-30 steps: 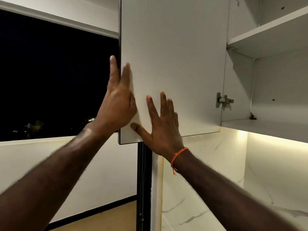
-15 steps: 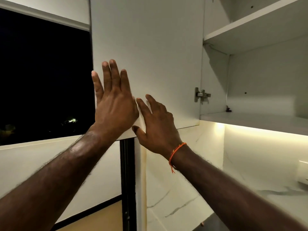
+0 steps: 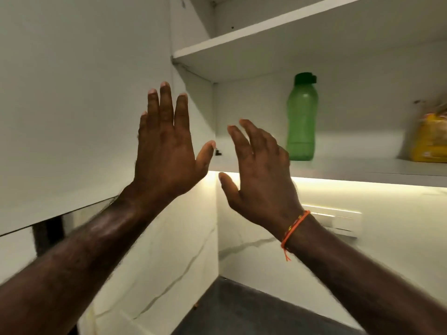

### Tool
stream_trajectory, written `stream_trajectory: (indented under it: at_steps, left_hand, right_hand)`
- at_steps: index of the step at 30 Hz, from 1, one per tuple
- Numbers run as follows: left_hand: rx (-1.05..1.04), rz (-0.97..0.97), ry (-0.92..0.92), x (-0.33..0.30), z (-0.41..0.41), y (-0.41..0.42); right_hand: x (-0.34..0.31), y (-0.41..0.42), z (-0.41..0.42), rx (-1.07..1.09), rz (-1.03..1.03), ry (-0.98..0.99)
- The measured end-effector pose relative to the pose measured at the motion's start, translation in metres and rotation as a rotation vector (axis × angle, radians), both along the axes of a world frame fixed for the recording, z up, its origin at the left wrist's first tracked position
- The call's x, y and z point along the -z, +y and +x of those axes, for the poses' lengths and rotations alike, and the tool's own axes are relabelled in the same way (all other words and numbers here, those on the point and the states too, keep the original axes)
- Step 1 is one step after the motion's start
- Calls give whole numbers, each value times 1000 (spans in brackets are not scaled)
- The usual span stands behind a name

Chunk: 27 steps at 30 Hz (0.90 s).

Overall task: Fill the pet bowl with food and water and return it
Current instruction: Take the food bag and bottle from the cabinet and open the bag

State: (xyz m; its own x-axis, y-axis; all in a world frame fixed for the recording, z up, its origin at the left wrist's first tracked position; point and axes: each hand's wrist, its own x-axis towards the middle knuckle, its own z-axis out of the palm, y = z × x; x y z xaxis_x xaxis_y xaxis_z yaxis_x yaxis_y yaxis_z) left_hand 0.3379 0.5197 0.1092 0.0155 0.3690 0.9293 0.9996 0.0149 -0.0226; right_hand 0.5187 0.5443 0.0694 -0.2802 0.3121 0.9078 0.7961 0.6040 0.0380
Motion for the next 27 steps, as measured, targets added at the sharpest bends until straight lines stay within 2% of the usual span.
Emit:
stream_trajectory:
  at_steps: [9, 18, 22, 27]
  left_hand:
    - [381, -53, -3, -1, 146, 60]
    - [707, -230, 10, -17, 275, 133]
    - [831, -414, 15, -36, 327, 175]
    - [831, -685, 131, -66, 388, 225]
  right_hand:
    - [-1, 7, 169, 389, -2, 48]
    - [-19, 28, 302, 738, -42, 110]
    - [-38, 46, 351, 842, -191, 172]
    - [-61, 72, 405, 839, -462, 345]
